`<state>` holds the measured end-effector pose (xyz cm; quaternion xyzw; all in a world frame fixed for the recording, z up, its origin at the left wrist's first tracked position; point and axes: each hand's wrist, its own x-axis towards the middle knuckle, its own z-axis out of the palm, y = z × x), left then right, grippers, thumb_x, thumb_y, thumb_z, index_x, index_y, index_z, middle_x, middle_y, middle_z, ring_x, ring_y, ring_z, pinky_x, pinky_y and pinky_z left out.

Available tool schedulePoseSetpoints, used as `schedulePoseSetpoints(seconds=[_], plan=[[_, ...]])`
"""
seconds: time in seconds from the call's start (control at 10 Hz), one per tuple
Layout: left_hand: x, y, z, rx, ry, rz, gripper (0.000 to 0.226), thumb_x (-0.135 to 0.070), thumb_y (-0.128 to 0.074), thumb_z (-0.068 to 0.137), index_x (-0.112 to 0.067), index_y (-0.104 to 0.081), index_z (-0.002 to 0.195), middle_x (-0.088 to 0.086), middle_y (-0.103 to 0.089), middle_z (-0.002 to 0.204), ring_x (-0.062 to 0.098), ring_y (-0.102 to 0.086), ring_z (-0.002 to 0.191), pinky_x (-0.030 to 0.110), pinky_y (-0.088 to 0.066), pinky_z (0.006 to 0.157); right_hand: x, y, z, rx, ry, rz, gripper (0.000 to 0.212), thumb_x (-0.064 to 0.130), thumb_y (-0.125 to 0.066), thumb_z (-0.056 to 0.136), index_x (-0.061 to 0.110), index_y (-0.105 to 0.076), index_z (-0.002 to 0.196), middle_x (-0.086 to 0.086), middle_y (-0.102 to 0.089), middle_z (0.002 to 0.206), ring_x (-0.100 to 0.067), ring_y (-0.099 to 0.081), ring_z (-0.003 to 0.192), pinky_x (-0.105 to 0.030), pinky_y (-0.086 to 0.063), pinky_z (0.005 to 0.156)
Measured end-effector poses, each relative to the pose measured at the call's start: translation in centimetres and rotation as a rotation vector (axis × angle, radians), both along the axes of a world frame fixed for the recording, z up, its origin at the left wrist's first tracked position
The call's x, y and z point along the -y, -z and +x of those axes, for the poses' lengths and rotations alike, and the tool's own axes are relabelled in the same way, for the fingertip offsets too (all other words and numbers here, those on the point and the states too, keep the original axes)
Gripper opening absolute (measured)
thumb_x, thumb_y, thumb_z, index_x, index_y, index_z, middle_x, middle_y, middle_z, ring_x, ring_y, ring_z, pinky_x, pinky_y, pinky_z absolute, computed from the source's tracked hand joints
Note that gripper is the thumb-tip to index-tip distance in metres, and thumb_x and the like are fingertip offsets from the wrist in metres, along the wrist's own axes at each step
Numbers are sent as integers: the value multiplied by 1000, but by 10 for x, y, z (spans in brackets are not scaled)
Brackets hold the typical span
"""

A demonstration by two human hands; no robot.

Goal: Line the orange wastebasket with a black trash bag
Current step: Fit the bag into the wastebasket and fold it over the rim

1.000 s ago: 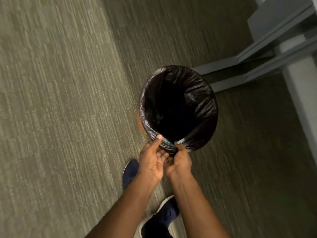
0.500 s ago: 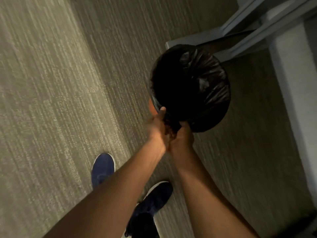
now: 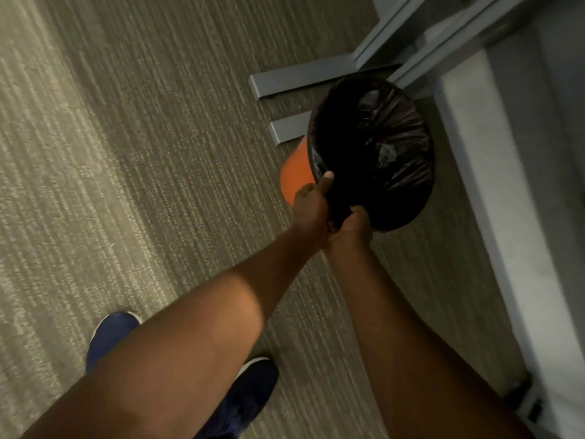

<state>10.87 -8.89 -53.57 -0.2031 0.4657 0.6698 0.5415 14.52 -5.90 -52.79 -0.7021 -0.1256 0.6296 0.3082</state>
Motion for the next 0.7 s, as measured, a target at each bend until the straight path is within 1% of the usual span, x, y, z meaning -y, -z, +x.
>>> schedulePoseSetpoints(seconds=[0.1,0.2,0.3,0.4,0.5,0.6,0.7], plan=[[-17,6,-1,-89,41,-6,43,-38,-66,94,-4,-66,122,18,-72,119,33,-71,110,54,-55,100,-12,1,2,-34,11,35,44,27,-49,100,4,-55,136,-19,-62,135,-35,-59,123,-41,-48,105],[-28,11,-3,-104,68,21,47,-40,-64,94,-5,-64,126,16,-72,121,32,-70,112,52,-55,101,-20,2,1,-59,16,65,42,30,-50,99,4,-59,132,-17,-64,132,-33,-62,116,-38,-49,99],[-35,14,-2,-63,62,71,46,-36,-62,97,-3,-61,129,18,-70,125,34,-68,115,53,-54,103,-27,3,2,-34,3,81,41,29,-52,98,4,-61,129,-17,-66,128,-33,-64,110,-36,-51,86],[-39,13,2,-36,67,72,42,-29,-57,102,0,-58,132,21,-67,128,35,-67,118,53,-53,103,-30,7,6,-7,17,83,39,28,-53,97,2,-63,124,-17,-67,126,-33,-67,105,-35,-53,82],[-43,10,10,-60,107,61,41,-23,-55,104,4,-56,133,25,-65,130,37,-65,120,53,-53,104,-32,6,12,-83,42,102,35,28,-46,101,2,-62,117,-17,-66,115,-30,-66,89,-31,-50,64],[-45,6,13,-120,129,28,45,-30,-57,102,5,-57,130,26,-67,127,38,-66,118,55,-52,103,-36,4,16,-97,25,65,44,28,-44,102,-2,-57,130,-18,-63,128,-34,-62,115,-33,-49,70],[-42,1,13,-168,147,7,51,-42,-59,99,-1,-60,130,19,-69,124,32,-68,115,50,-55,101,-36,2,19,-85,-11,13,51,37,-50,100,-1,-52,134,-19,-58,140,-35,-58,124,-36,-49,82]])
